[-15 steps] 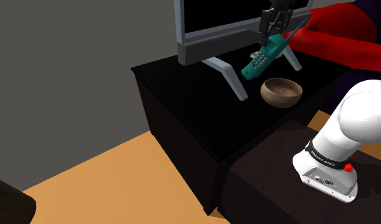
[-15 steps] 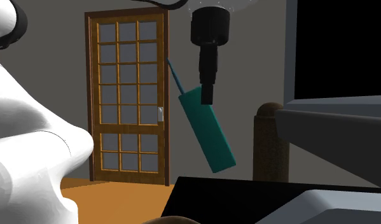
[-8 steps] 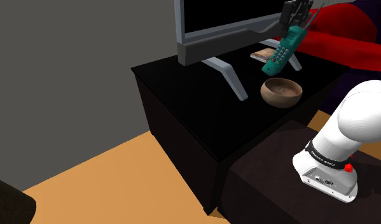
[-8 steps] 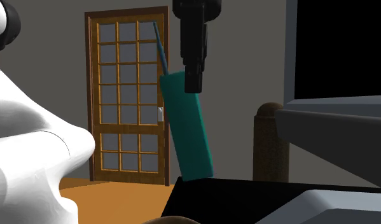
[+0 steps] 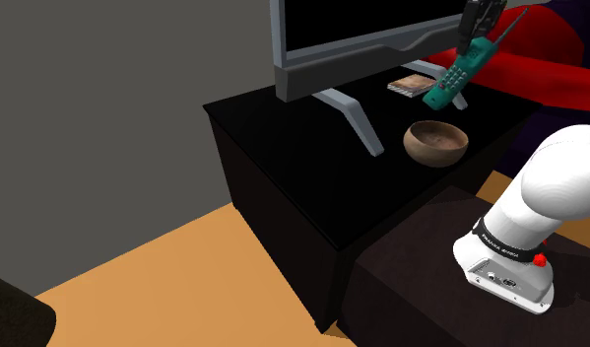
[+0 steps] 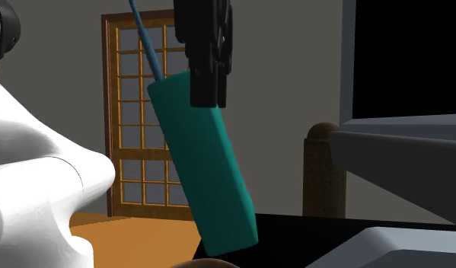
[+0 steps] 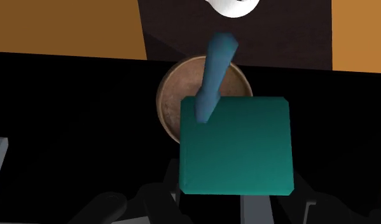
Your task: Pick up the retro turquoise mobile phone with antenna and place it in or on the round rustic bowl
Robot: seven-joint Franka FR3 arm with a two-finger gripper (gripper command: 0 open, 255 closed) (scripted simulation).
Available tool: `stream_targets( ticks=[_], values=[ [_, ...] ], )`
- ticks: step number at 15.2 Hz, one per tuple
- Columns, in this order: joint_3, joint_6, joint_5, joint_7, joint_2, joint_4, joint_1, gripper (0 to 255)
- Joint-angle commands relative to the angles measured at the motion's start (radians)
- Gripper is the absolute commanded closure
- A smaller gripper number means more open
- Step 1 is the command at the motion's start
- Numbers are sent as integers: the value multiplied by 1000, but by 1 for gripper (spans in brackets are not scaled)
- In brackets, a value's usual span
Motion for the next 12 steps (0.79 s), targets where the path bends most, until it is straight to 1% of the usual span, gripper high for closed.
stream_targets(
  ticks=[1,12],
  values=[
    [-4,23,-5,-2,-11,-33,-3,255],
    [-23,156,-26,-3,-51,-206,-16,255]
  ],
)
